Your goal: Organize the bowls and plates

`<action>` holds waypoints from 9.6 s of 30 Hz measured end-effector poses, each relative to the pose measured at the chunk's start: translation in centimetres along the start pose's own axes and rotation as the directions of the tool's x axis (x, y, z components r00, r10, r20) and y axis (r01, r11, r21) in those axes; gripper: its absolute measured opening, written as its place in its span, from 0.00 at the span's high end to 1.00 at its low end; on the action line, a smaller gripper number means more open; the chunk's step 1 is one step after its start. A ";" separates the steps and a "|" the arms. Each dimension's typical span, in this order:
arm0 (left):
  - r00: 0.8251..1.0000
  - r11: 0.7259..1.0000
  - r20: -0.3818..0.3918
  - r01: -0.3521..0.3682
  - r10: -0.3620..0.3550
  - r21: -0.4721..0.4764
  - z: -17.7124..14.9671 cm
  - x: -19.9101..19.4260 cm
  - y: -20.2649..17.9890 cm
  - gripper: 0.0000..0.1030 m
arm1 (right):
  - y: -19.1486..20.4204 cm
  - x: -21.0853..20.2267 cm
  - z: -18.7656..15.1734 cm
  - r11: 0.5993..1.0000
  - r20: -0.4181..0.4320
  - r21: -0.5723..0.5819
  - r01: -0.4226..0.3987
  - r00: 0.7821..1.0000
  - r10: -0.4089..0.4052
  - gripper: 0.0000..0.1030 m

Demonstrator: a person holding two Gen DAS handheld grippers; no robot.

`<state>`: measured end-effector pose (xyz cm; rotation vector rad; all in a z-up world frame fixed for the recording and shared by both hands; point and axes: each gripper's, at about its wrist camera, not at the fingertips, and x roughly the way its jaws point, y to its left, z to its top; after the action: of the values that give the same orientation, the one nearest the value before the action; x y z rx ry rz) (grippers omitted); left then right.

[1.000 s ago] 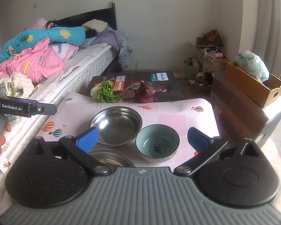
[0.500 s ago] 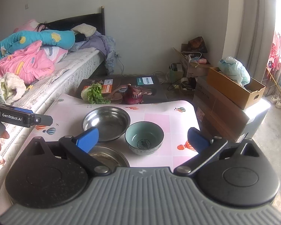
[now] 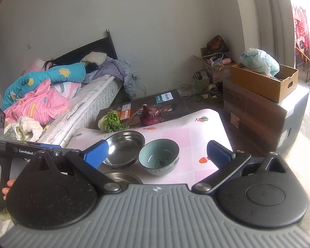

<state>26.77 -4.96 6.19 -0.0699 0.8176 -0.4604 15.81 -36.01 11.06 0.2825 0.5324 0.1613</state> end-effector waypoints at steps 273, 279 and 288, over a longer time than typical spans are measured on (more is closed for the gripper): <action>0.980 0.950 -0.095 -0.195 0.176 -0.245 -27.4 -12.3 10.1 0.63 | 16.4 7.7 -25.0 0.958 -0.388 0.189 -0.216 0.880 0.275 0.71; 0.986 0.953 -0.111 -0.147 0.121 -0.264 -28.6 -13.1 9.6 0.63 | 16.1 5.7 -26.0 0.964 -0.395 0.171 -0.206 0.882 0.258 0.71; 0.987 0.952 -0.108 -0.144 0.118 -0.272 -29.2 -13.1 9.7 0.62 | 15.3 4.6 -26.6 0.965 -0.389 0.171 -0.196 0.887 0.249 0.71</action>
<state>1.66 12.65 -7.16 -0.2562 0.9666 -0.2210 4.61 -14.50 -8.37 0.4398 0.9291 0.4183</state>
